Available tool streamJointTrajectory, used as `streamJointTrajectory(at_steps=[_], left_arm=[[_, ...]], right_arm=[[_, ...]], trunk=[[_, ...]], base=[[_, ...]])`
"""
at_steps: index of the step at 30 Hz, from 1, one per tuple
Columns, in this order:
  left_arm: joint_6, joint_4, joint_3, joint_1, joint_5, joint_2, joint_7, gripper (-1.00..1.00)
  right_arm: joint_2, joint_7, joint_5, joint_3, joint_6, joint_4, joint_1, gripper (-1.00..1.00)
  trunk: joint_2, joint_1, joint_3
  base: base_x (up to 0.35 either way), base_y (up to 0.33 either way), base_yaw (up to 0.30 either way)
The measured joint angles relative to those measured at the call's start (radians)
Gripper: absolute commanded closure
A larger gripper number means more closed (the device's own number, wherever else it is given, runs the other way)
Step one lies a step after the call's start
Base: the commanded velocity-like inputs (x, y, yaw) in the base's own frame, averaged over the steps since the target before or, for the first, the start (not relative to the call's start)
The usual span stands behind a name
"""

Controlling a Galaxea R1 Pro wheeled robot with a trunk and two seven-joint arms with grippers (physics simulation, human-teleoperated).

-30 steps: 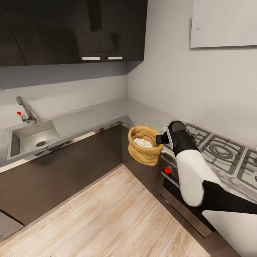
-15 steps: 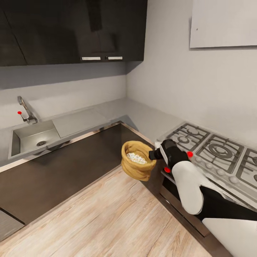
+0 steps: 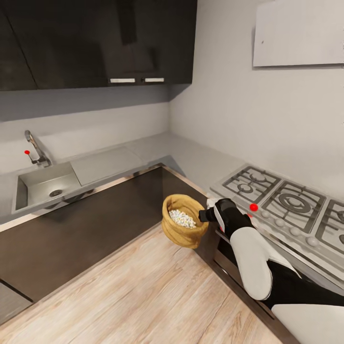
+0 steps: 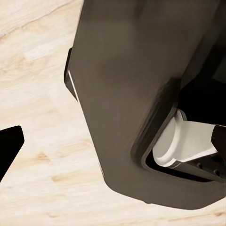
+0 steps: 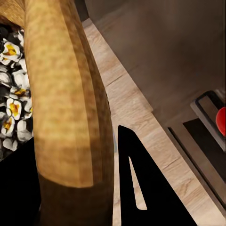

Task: In the kitchen, take the popcorn bag from the countertop, put it into the microwave, and heat it until the popcorn is cooked so the cooked popcorn ends up inside the bag.

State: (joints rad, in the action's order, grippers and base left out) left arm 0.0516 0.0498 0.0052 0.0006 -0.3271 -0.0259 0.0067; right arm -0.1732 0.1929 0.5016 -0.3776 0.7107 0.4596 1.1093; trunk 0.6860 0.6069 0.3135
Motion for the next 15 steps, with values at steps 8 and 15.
streamJointTrajectory(at_steps=[8,15], left_arm=[[0.000,0.000,-0.001,0.001,-0.001,0.000,-0.001,-1.00],[0.000,0.000,0.001,0.001,-0.002,0.001,0.000,-1.00]], right_arm=[[0.000,-0.002,0.001,0.001,0.018,-0.003,-0.001,1.00],[0.000,-0.002,0.004,0.002,0.075,-0.003,-0.001,1.00]], trunk=[[0.000,0.000,-0.013],[0.000,0.000,-0.024]], base=[[0.000,0.000,0.000],[0.000,0.000,0.000]])
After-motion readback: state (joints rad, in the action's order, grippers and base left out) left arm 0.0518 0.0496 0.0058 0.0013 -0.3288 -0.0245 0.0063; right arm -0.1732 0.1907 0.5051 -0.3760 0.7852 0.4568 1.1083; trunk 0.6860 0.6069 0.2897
